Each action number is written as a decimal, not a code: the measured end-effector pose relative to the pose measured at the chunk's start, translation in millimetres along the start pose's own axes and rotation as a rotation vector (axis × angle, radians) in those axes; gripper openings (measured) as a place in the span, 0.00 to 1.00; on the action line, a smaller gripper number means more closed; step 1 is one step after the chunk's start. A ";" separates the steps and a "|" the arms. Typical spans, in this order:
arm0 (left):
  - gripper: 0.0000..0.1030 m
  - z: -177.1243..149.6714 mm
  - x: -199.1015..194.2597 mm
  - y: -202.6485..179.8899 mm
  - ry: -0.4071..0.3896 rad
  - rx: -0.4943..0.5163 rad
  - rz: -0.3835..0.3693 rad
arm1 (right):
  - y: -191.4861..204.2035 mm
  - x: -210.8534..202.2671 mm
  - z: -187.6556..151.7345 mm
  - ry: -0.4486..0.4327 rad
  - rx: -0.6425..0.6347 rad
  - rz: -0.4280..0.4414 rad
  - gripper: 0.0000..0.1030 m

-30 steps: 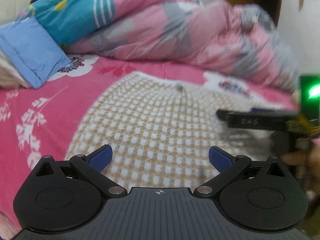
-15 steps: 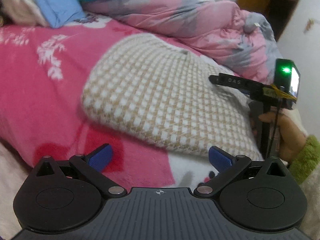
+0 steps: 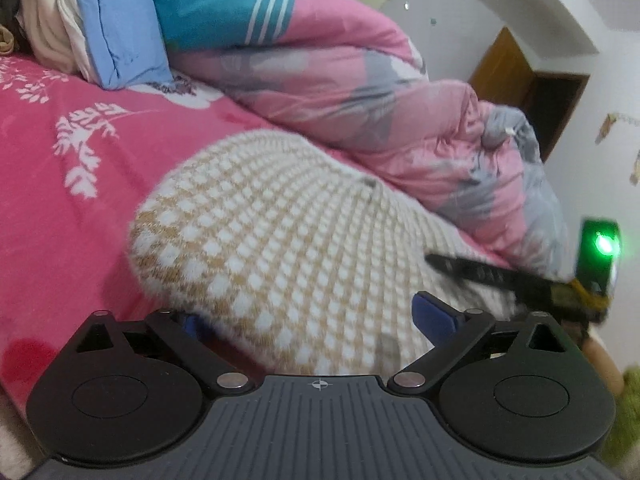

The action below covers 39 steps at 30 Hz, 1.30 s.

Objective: Fold clothes
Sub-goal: 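Tilt the left gripper down to the cardigan edge and close on it, then lift the gripped cardigan edge up with the left gripper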

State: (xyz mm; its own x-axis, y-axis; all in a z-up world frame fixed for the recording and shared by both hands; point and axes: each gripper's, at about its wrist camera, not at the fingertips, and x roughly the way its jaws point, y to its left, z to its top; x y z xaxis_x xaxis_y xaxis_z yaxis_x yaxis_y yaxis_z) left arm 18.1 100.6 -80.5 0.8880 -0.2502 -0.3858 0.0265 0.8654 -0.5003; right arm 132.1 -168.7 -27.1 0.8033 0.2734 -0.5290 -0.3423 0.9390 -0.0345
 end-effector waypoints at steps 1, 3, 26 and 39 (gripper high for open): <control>0.93 0.8 3.3 1.3 -0.012 -0.007 -0.007 | 0.6 -1.4 -1.1 -0.004 -0.004 -0.002 1.00; 0.87 3.5 12.2 3.1 -0.023 -0.012 -0.012 | 1.8 -4.1 -3.4 -0.013 -0.011 -0.007 1.00; 0.58 20.7 40.4 -6.4 0.000 -0.031 0.006 | 0.3 -3.0 -7.8 -0.031 -0.011 -0.005 1.00; 0.54 21.8 40.6 -2.2 0.032 -0.169 -0.067 | -0.2 -8.7 -3.9 -0.039 -0.002 -0.009 1.00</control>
State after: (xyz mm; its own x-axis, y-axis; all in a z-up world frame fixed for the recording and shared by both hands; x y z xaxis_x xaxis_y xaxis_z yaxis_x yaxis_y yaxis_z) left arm 64.1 98.0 -78.2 0.8719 -0.3207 -0.3701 0.0053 0.7618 -0.6478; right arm 123.3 -172.1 -25.8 0.8248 0.2726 -0.4953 -0.3358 0.9410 -0.0414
